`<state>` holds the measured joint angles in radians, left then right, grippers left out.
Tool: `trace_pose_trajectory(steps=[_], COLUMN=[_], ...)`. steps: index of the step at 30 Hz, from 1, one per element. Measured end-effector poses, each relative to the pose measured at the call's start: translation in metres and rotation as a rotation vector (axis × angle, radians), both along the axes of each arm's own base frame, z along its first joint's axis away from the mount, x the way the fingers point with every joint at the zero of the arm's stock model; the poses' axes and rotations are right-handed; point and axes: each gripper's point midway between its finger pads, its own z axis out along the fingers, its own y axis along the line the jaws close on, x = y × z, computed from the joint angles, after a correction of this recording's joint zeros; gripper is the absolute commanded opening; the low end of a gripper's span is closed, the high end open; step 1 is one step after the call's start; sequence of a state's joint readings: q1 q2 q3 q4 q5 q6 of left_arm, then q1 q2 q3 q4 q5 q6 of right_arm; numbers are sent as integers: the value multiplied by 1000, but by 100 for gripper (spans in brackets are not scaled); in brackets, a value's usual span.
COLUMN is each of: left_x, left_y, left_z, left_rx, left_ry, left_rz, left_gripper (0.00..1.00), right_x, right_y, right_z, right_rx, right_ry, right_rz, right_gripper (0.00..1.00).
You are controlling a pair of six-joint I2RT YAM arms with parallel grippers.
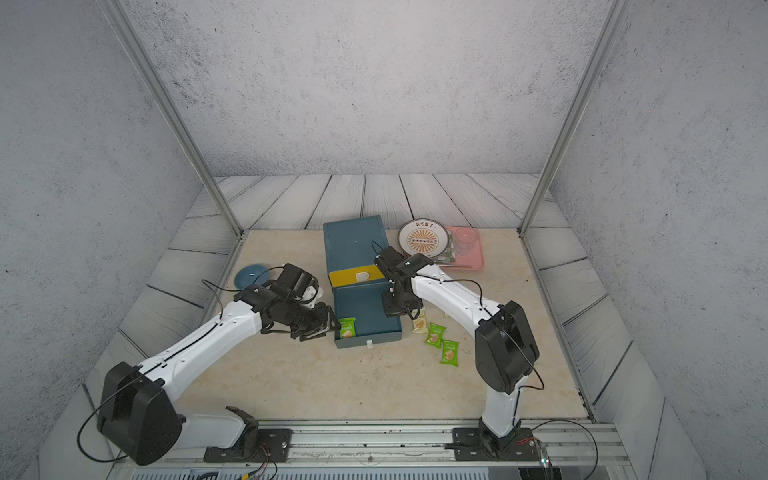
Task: Take the cookies out of the drawer
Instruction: Adjust the drawer in the storage box.
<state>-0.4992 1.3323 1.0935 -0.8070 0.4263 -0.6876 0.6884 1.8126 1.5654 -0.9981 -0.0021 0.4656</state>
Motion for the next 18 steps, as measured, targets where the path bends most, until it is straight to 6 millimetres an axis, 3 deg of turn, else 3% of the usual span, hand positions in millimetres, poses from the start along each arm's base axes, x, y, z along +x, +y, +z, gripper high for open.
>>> trace_pose_trajectory(steps=[6, 9, 13, 18], left_x=[10, 9, 4, -4], left_y=[-7, -15, -31, -42], left_z=[62, 78, 76, 50], left_rx=[-50, -48, 0, 118], left_ry=[-110, -122, -89, -1], left_rz=[-19, -59, -157, -266], left_gripper=[66, 67, 69, 72], right_x=[6, 7, 8, 9], right_y=[4, 3, 3, 5], right_z=[1, 2, 4, 4], right_rx=[-3, -8, -15, -17], right_ry=[-11, -15, -13, -12], right_rz=[13, 19, 23, 27], right_gripper=[0, 0, 0, 0])
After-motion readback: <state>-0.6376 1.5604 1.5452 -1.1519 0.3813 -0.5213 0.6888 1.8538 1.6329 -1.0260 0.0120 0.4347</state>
